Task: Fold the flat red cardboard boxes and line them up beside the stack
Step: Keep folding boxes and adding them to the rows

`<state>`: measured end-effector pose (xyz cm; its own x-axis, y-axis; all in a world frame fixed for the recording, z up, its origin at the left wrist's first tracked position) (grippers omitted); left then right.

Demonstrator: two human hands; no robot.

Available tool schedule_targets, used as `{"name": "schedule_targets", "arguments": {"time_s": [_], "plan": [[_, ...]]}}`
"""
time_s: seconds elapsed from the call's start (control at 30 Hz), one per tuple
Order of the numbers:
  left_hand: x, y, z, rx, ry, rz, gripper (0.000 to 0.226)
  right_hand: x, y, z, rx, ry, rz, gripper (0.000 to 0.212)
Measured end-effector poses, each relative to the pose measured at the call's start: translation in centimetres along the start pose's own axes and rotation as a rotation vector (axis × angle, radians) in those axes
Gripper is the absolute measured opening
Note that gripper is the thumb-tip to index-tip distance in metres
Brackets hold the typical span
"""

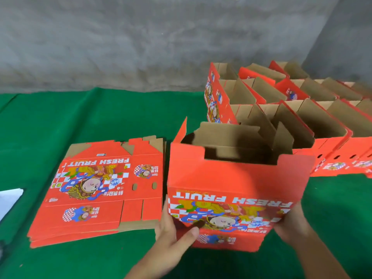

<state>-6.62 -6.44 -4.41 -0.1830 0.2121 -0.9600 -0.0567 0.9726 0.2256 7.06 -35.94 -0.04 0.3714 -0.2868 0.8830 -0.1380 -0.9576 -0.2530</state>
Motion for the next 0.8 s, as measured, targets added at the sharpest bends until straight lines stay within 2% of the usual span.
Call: {"name": "schedule_targets", "arguments": {"time_s": [0.03,0.07,0.1,0.13,0.17,0.2,0.23,0.27,0.3,0.37,0.43,0.5,0.57,0.63,0.67,0.8], "plan": [[0.2,0.2,-0.7,-0.08,-0.04,-0.044,0.087,0.2,1.0,0.0,-0.089,0.071,-0.068,0.033],[0.8,-0.2,-1.5,-0.062,-0.084,-0.119,0.06,0.6,1.7,-0.2,-0.173,0.159,-0.167,0.038],[1.3,-0.5,-1.7,-0.127,-0.042,-0.129,0.043,0.9,2.2,-0.4,-0.213,0.234,-0.251,0.047],[1.1,-1.1,-1.3,-0.165,0.019,-0.248,0.039,0.9,2.3,-0.6,-0.188,0.279,-0.306,0.055],[0.2,-1.4,-0.8,-0.182,0.067,-0.373,0.044,0.7,2.1,-0.6,-0.118,0.296,-0.345,0.059],[-0.8,-1.6,-0.5,-0.194,0.098,-0.443,0.065,0.4,1.9,-0.5,-0.041,0.286,-0.366,0.059],[-2.0,-1.3,-0.2,-0.26,0.141,-0.466,0.1,0.2,1.8,-0.3,0.016,0.27,-0.376,0.06],[-2.5,-1.1,0.4,-0.387,0.18,-0.441,0.128,0.1,1.8,-0.1,0.043,0.246,-0.382,0.064],[-2.7,-0.8,0.3,-0.397,0.097,-0.411,0.135,-0.1,1.8,0.1,0.058,0.217,-0.382,0.067],[-4.2,-0.1,0.2,-0.343,-0.14,-0.258,0.096,-0.5,1.7,0.1,0.092,0.136,-0.33,0.067],[-5.0,0.7,0.7,-0.336,-0.239,-0.186,0.069,-0.5,1.2,0.2,0.088,0.082,-0.302,0.065],[-5.7,1.0,1.7,-0.338,-0.305,-0.157,0.065,0.1,0.3,0.6,0.039,0.085,-0.305,0.069],[-6.6,0.5,2.5,-0.331,-0.327,-0.098,0.058,0.7,-0.8,1.2,-0.007,0.051,-0.28,0.084],[-7.4,0.2,3.1,-0.366,-0.334,0.022,0.035,1.1,-1.5,2.2,-0.059,-0.008,-0.211,0.102],[-7.6,0.1,3.5,-0.375,-0.323,0.017,0.029,1.4,-2.0,2.7,-0.082,-0.022,-0.177,0.104],[-8.4,1.0,5.6,-0.43,-0.191,-0.249,0.065,4.3,-4.3,4.7,-0.225,0.068,-0.244,0.095]]}}
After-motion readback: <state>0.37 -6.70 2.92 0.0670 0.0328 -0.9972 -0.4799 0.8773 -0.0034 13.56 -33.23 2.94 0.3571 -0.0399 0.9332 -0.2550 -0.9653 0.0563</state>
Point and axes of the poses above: each hand's wrist, its own z-axis towards the middle knuckle, its own y-axis out of the back of the hand, x = y × z, the point moved 4 cm from there along z, towards the middle knuckle, and after that the axes turned 7 degrees about -y, right-handed, at the moved point
